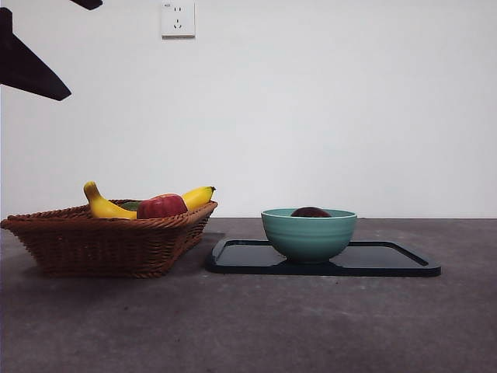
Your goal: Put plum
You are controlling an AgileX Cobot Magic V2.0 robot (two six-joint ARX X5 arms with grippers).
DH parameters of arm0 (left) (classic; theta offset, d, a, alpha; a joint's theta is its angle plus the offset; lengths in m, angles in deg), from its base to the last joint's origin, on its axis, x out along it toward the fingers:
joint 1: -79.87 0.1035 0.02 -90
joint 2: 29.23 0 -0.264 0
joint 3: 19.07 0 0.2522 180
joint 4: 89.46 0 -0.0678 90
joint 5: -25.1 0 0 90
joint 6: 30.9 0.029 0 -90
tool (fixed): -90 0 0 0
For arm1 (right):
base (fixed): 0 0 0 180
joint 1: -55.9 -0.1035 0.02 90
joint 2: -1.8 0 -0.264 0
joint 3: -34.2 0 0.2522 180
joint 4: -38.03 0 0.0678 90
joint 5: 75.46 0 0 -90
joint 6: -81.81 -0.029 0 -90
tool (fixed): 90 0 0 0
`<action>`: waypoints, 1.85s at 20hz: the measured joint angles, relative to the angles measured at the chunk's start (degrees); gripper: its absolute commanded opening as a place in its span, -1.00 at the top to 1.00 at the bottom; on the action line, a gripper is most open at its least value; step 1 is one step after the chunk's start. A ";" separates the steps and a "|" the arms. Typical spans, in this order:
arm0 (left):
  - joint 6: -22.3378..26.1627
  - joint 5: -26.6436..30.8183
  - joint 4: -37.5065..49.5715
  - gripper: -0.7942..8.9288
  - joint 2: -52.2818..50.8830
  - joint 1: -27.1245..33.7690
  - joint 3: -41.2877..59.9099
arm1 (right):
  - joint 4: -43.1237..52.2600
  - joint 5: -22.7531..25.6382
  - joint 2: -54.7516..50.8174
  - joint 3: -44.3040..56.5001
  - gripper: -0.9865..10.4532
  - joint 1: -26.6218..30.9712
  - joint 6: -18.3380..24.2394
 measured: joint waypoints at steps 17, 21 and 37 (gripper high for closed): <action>-6.82 0.07 4.17 0.01 1.03 -0.42 -1.73 | -0.15 0.00 0.02 0.00 0.44 0.00 -0.61; -10.62 6.75 6.43 0.01 7.45 -2.34 -10.64 | -0.15 0.02 0.02 0.00 0.44 0.00 -0.61; -12.04 18.58 6.62 0.01 54.95 -7.54 -51.10 | -0.17 0.04 0.02 0.00 0.44 0.00 -0.61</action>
